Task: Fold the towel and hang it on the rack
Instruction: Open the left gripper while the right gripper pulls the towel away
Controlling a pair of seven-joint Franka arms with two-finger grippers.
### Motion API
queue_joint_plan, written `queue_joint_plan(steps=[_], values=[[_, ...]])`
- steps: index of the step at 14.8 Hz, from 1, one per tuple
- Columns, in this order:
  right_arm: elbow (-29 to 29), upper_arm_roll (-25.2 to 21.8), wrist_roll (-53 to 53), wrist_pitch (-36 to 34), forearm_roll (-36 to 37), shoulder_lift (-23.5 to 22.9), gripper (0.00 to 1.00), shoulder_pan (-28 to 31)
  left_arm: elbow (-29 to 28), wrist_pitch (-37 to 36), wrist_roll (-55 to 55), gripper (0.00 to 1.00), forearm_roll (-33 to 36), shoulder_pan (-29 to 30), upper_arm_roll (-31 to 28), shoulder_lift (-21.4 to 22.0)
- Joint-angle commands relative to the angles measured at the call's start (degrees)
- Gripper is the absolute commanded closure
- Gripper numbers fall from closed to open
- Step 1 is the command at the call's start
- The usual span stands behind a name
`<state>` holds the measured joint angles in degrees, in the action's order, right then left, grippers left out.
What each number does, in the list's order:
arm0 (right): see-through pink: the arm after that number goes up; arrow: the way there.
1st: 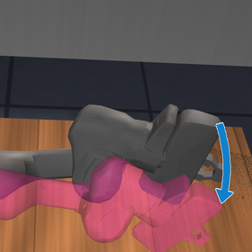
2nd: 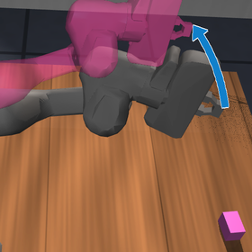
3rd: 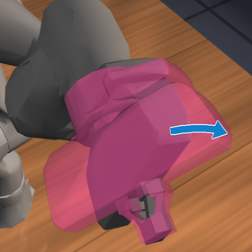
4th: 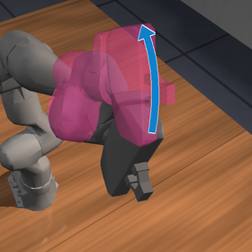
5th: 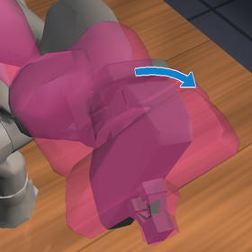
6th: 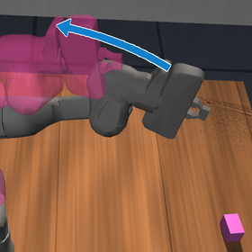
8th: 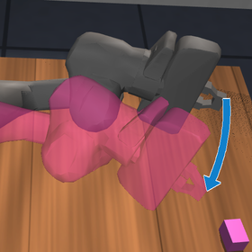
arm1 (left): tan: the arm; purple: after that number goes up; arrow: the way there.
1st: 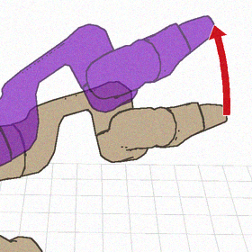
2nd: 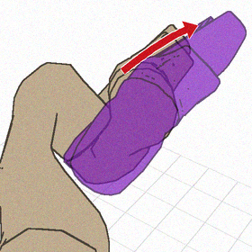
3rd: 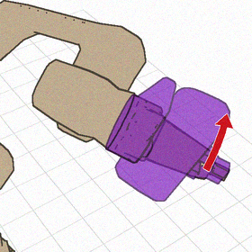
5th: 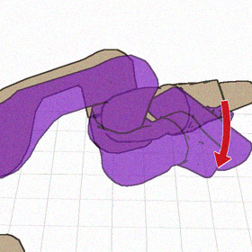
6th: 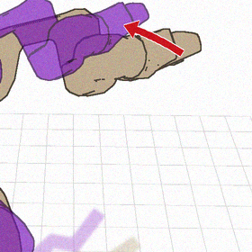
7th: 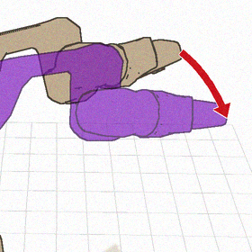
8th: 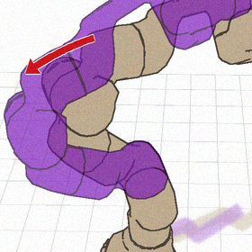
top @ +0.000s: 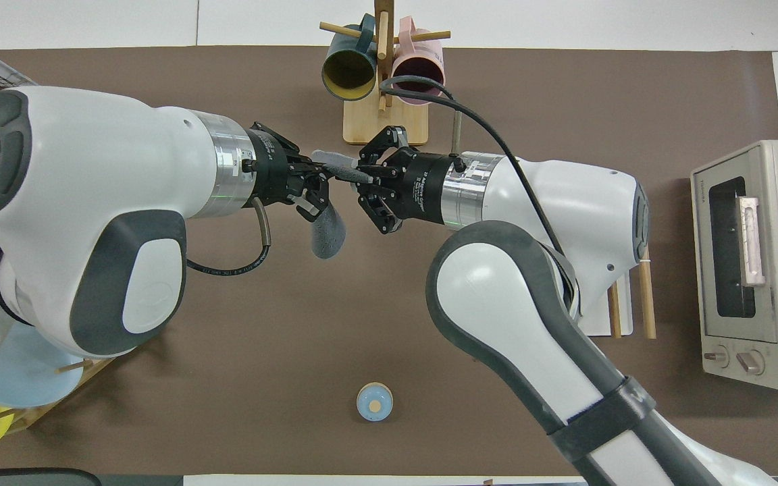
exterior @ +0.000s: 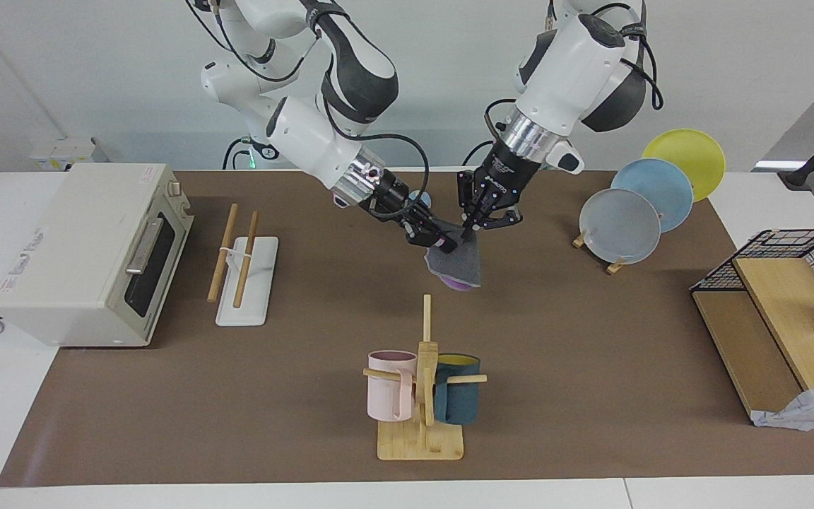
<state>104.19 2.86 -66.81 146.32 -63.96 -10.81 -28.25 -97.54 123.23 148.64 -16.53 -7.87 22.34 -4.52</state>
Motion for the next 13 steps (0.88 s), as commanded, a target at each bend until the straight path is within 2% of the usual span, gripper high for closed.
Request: queue_joint_plan(steps=[1, 5, 8, 11, 13], values=[[0.48, 0.04, 5.61, -3.39, 3.37, 0.44, 1.00, 0.66, -2.75, 1.84, -2.03, 0.00, 2.46, -0.66, -0.37, 2.58], [1.01, -0.13, 14.57, -14.63, 22.51, 1.49, 1.00, 4.25, -2.92, 2.02, -2.13, 0.00, 2.65, -0.92, -0.54, 2.58], [3.64, -0.31, 23.02, -21.67, 27.82, 2.99, 1.00, 8.55, -3.10, 2.37, -3.17, 0.00, 3.87, -0.31, -0.63, 2.58], [3.74, -0.31, 27.69, -28.00, 38.87, 3.61, 1.00, 12.07, -4.68, 2.98, -9.40, 0.00, 3.96, 2.32, -0.72, 3.02], [3.83, -0.22, 29.19, -32.57, 50.20, 4.22, 1.00, 13.57, -5.82, 3.51, -15.28, 0.00, 3.96, 4.43, -0.72, 3.46]])
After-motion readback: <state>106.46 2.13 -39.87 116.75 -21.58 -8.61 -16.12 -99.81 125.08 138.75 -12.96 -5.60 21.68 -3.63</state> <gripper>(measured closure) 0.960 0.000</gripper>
